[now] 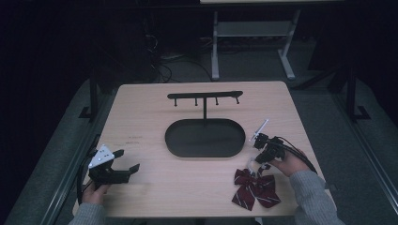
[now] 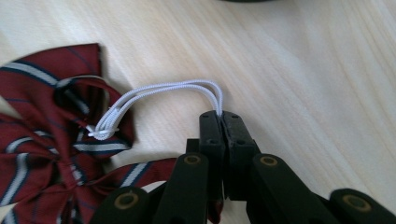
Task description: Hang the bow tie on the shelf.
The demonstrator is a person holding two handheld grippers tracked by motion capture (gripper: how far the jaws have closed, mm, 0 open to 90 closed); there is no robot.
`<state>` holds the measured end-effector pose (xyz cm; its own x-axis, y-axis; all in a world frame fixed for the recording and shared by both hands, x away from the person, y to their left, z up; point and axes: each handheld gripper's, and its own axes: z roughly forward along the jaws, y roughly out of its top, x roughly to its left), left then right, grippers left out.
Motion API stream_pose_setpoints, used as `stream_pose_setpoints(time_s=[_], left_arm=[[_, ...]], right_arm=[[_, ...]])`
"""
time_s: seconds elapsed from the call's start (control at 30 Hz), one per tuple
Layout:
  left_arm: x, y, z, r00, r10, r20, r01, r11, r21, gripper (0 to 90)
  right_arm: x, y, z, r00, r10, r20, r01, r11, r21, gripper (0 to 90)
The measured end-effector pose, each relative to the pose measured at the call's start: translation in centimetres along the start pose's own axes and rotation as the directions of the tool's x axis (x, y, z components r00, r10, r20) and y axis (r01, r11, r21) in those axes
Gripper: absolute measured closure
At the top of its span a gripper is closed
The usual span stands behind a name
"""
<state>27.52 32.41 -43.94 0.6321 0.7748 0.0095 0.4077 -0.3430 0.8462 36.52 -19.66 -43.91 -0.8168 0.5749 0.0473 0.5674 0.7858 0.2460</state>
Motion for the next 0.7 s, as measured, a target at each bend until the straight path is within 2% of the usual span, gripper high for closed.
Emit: stream_pose_setpoints(time_s=[0.33, 0.7], left_arm=[[-0.1, 0.0, 0.1, 1.0, -0.006, -0.001, 0.006, 1.0, -0.002, 12.9], [-0.2, 0.0, 0.0, 1.0, -0.007, -0.003, 0.007, 1.0, 0.0, 12.9]], right_arm=[[0.9, -0.2, -1.5, 0.999, -0.04, -0.02, 0.039, 0.997, -0.068, 87.7], [2.2, 0.2, -3.3, 0.9945, -0.102, -0.024, 0.099, 0.99, -0.1, 87.7]])
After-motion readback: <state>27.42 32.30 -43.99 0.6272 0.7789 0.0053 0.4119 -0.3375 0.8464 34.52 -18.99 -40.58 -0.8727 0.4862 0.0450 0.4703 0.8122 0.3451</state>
